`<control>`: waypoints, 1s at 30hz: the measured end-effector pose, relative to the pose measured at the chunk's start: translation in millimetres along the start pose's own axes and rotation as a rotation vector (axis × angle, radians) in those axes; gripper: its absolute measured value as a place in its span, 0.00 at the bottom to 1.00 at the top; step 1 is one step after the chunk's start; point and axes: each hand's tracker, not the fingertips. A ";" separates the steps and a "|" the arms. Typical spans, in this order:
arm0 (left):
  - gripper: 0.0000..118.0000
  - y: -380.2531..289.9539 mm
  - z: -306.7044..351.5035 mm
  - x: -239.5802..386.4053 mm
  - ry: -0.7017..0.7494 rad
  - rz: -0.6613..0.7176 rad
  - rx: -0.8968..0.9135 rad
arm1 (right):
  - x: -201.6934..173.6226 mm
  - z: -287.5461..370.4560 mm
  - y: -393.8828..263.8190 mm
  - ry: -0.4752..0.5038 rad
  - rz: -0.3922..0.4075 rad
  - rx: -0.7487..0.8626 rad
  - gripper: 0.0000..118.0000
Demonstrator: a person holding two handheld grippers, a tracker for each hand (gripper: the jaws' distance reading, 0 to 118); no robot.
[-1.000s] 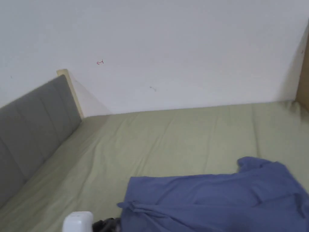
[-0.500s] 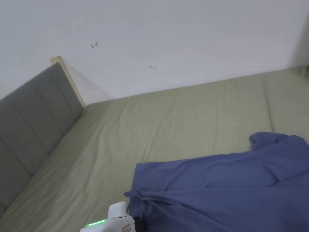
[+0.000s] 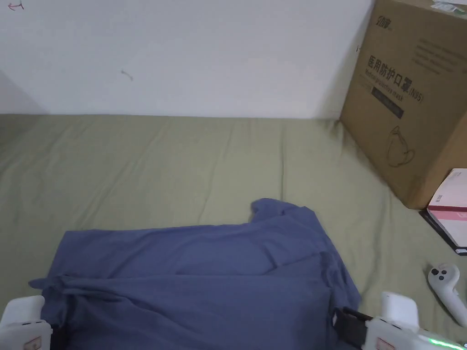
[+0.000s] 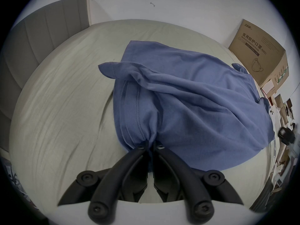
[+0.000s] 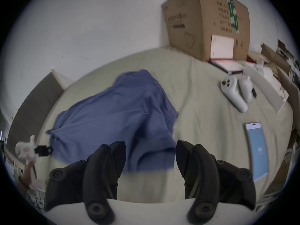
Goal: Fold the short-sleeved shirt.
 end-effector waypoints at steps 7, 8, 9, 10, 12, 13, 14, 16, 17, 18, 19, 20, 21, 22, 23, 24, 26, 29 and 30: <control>0.04 -5.1 7.4 -6.4 -0.028 0.018 0.021 | -13.4 -8.8 -9.6 -0.058 0.097 -0.053 0.07; 0.03 -4.6 10.9 -8.8 -0.042 0.029 0.024 | -13.3 -9.8 -7.4 -0.050 0.097 -0.076 0.07; 0.03 -3.7 15.4 -11.2 -0.059 0.055 0.032 | -12.9 -8.5 -5.4 -0.048 0.096 -0.075 0.07; 0.03 -0.7 25.6 -14.1 -0.073 0.072 0.060 | -12.8 0.1 -3.1 -0.048 0.113 -0.051 0.07; 0.02 -0.9 48.1 -13.8 -0.079 0.052 0.136 | -15.6 17.4 5.1 -0.090 0.117 -0.017 0.07; 0.02 0.5 58.4 -12.1 -0.084 0.025 0.150 | -16.0 27.8 9.2 -0.110 0.111 0.025 0.07; 0.02 3.2 68.1 -9.7 -0.080 -0.018 0.174 | -15.4 36.5 14.4 -0.095 0.107 0.012 0.07; 0.02 4.9 84.8 -5.7 -0.065 -0.032 0.180 | -14.2 54.8 19.2 -0.079 0.084 0.040 0.07; 0.02 4.0 91.9 -6.3 -0.093 -0.027 0.195 | -14.3 60.8 18.8 -0.080 0.092 0.047 0.07; 0.02 3.6 96.9 -5.6 -0.094 -0.026 0.185 | -14.0 66.6 18.1 -0.079 0.104 0.043 0.07; 0.02 -1.5 104.5 -5.0 -0.092 -0.023 0.201 | -12.4 74.8 14.4 -0.084 0.116 0.057 0.07; 0.02 -6.3 111.9 -5.9 -0.103 -0.027 0.200 | -11.3 82.1 12.7 -0.094 0.124 0.047 0.07; 0.02 -12.4 118.1 -6.6 -0.102 -0.023 0.191 | -8.2 90.7 7.0 -0.098 0.124 0.049 0.07; 0.02 -21.7 123.7 -9.7 -0.114 -0.014 0.195 | -4.2 100.3 1.0 -0.093 0.117 0.058 0.07; 0.02 -31.5 129.8 -12.3 -0.125 -0.006 0.172 | -2.2 108.7 -7.1 -0.101 0.110 0.046 0.07; 0.02 -44.0 137.0 -14.5 -0.129 0.000 0.180 | 1.6 117.3 -15.9 -0.097 0.105 0.038 0.07; 0.02 -71.9 152.5 -17.2 -0.141 0.007 0.159 | 7.1 132.1 -35.6 -0.112 0.099 0.020 0.07; 0.02 -106.2 172.3 -17.1 -0.136 -0.009 0.123 | 15.1 146.5 -62.6 -0.127 0.111 -0.023 0.07; 0.02 -115.9 175.7 -17.9 -0.136 0.005 0.140 | 17.5 148.9 -71.2 -0.127 0.117 -0.040 0.07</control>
